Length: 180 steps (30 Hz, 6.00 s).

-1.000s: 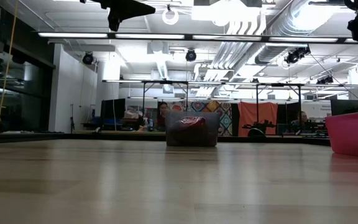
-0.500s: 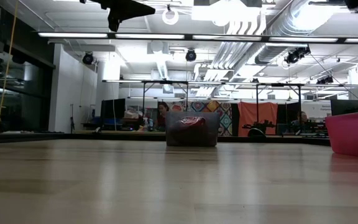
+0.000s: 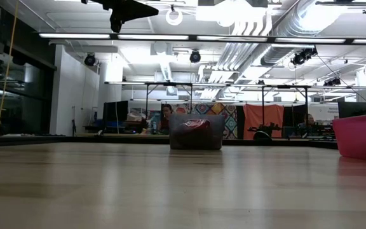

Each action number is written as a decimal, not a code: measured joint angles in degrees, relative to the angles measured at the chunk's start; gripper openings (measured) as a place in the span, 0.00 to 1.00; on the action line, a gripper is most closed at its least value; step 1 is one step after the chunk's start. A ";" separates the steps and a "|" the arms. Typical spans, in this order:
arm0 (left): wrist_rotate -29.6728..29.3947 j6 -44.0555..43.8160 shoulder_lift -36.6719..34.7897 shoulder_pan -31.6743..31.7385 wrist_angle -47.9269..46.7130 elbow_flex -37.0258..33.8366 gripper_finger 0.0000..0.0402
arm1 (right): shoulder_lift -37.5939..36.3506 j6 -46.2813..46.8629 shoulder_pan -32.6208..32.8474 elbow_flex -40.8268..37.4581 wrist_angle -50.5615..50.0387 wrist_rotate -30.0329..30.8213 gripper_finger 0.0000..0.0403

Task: Sort candy
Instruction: Put the white chocolate candy into the red bin

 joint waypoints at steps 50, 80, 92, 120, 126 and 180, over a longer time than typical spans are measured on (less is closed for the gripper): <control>0.11 2.99 0.00 0.00 0.01 0.00 0.41 | 10.06 75.99 14.28 -36.23 17.43 -41.45 0.46; 0.09 2.84 0.00 0.00 -0.13 0.00 0.41 | 21.45 74.11 13.17 -38.42 17.43 -38.26 0.43; 0.02 2.91 0.00 0.02 -0.13 0.00 0.41 | 21.86 70.99 15.75 -33.39 16.53 -37.66 0.06; 0.11 0.03 -0.02 0.00 0.33 0.00 0.41 | 10.09 -16.45 -8.75 -9.20 25.55 -21.97 0.04; 0.11 -1.60 -0.02 0.00 1.66 0.00 0.41 | -2.04 -18.87 -6.19 -9.12 15.18 -4.22 0.04; -2.15 2.45 -0.02 1.27 3.32 0.00 0.41 | -13.46 48.52 -0.22 -27.34 -21.37 -16.09 0.32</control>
